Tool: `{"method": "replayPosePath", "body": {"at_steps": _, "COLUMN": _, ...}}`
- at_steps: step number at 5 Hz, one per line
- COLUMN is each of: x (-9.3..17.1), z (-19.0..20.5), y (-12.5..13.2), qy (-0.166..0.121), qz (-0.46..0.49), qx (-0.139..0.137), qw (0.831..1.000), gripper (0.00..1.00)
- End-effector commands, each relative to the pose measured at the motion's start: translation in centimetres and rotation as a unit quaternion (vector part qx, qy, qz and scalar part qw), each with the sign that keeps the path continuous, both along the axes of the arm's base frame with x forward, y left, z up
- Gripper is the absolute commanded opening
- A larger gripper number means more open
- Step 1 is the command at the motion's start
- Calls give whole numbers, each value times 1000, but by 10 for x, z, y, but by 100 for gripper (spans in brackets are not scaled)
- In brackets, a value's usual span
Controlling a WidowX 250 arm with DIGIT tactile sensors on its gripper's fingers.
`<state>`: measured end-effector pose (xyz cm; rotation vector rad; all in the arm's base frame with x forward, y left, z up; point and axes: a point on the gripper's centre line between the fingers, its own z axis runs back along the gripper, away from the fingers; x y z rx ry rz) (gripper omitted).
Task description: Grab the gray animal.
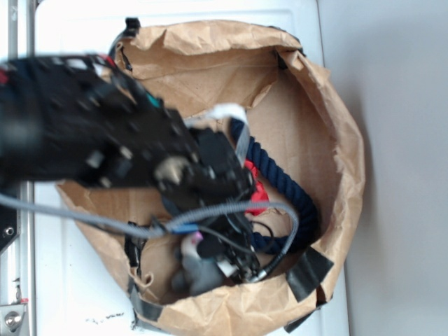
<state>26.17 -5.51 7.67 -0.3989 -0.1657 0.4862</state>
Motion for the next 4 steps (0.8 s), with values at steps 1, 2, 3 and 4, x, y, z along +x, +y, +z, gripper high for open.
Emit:
{"method": "replayPosePath", "body": {"at_steps": 1, "x": 21, "z": 70, "y": 37, "qy": -12, "qz": -158, "qx": 204, "qw": 966, "gripper": 0}}
{"method": "replayPosePath", "body": {"at_steps": 2, "x": 29, "z": 74, "y": 34, "qy": -9, "qz": -183, "qx": 296, "qw": 938, "gripper": 0}}
{"method": "replayPosePath", "body": {"at_steps": 3, "x": 28, "z": 86, "y": 38, "qy": -10, "qz": -188, "qx": 321, "qw": 928, "gripper": 0}}
{"method": "replayPosePath", "body": {"at_steps": 4, "x": 24, "z": 99, "y": 48, "qy": -34, "qz": -157, "qx": 335, "qw": 929, "gripper": 0}}
